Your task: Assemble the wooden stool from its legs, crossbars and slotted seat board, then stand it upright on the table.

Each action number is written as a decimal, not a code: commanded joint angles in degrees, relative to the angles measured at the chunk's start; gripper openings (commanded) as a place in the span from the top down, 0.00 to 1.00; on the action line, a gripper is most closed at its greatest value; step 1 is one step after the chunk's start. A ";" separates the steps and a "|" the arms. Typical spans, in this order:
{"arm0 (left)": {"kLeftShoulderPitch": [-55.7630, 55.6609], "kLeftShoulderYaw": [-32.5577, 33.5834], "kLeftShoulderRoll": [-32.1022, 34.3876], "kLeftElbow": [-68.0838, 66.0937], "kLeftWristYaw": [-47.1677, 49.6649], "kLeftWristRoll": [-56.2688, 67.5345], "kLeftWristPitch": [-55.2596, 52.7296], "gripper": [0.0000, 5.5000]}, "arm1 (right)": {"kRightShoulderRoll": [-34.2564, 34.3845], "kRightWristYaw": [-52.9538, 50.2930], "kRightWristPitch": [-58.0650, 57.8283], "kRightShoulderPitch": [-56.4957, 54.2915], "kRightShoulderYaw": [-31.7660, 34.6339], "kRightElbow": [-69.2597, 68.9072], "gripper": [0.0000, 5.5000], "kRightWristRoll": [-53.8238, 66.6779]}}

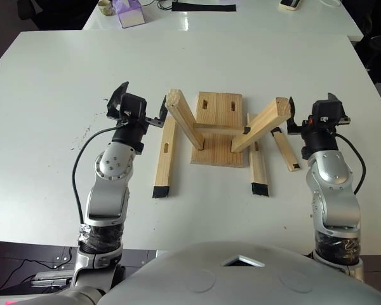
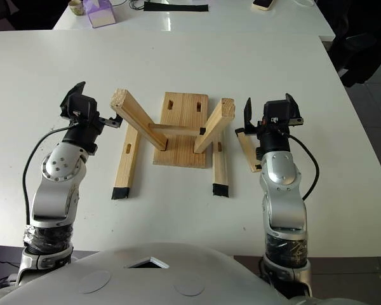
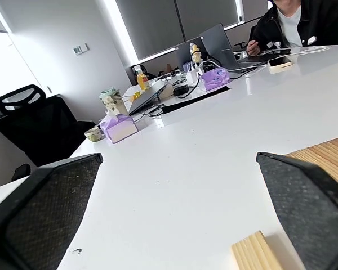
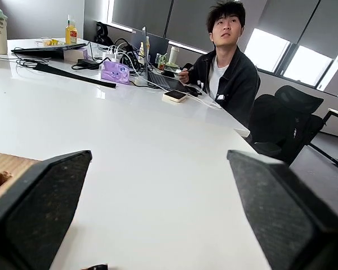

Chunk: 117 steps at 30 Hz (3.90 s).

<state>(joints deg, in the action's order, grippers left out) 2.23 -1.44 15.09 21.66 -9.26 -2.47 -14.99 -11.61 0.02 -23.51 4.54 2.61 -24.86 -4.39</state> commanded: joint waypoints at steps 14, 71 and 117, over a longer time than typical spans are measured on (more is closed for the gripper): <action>6.61 -6.15 -2.11 -17.53 1.21 -4.86 12.32 0.08 | -1.72 10.48 11.71 1.36 -10.55 17.22 0.19 -1.99; -0.68 1.72 4.97 -18.79 -5.41 -1.33 14.17 0.08 | -11.64 17.01 15.91 4.78 -4.54 10.93 0.19 -1.38; -7.14 -11.07 -1.26 -13.69 -12.34 -0.49 11.17 0.08 | -28.56 37.50 10.25 6.92 -9.28 14.20 0.19 -1.07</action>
<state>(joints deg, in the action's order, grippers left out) -5.22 -11.91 13.48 8.11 -21.05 -2.50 -3.15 -40.48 37.72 -11.90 9.58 -6.11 -13.30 -4.38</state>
